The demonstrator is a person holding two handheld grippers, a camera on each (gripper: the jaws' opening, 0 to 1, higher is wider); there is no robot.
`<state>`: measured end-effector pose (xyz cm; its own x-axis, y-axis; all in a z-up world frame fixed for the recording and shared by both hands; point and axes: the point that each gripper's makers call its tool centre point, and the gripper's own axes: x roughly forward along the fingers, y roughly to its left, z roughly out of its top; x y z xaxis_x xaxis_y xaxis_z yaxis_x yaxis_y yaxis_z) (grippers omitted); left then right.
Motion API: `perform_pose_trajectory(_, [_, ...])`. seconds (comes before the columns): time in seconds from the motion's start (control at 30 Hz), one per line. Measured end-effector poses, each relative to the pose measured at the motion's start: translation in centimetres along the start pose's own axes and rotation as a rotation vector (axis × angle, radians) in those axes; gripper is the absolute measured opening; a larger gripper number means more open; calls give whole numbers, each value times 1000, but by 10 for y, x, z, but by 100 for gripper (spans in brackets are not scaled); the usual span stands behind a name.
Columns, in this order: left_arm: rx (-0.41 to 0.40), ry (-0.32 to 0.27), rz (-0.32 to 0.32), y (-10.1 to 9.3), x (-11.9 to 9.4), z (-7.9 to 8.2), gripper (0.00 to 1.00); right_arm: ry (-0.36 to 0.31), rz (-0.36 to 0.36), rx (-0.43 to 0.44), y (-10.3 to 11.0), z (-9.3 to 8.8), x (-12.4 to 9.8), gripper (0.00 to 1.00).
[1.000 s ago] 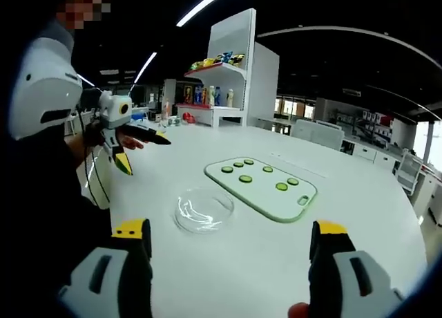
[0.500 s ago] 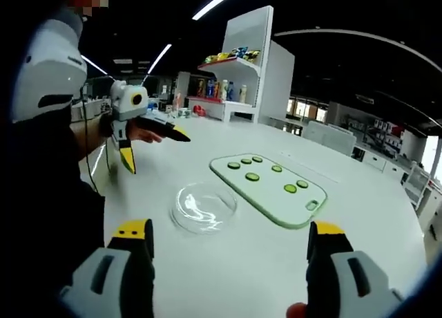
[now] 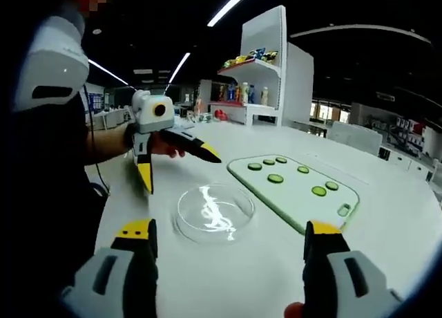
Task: Open the petri dish lid, add cucumber slices into the petri dish, and close the lid
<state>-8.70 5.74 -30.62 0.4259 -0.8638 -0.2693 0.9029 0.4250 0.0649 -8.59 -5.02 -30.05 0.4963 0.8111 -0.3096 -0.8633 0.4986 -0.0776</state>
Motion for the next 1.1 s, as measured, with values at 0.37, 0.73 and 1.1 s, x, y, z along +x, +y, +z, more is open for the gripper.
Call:
perform_pose_trajectory(0.37, [-11,-29,-51,-9,8,4,81,4,45,3,5,-3,14,82])
perform_pose_trajectory(0.73, [-24,-20,-98,-12,16,-4,76,13,71,-33,10,-4,24,80])
perform_pose_trajectory(1.1, [-2,-15,-137,-16,26,-5,75,20,122,-33,15,-12,36,75])
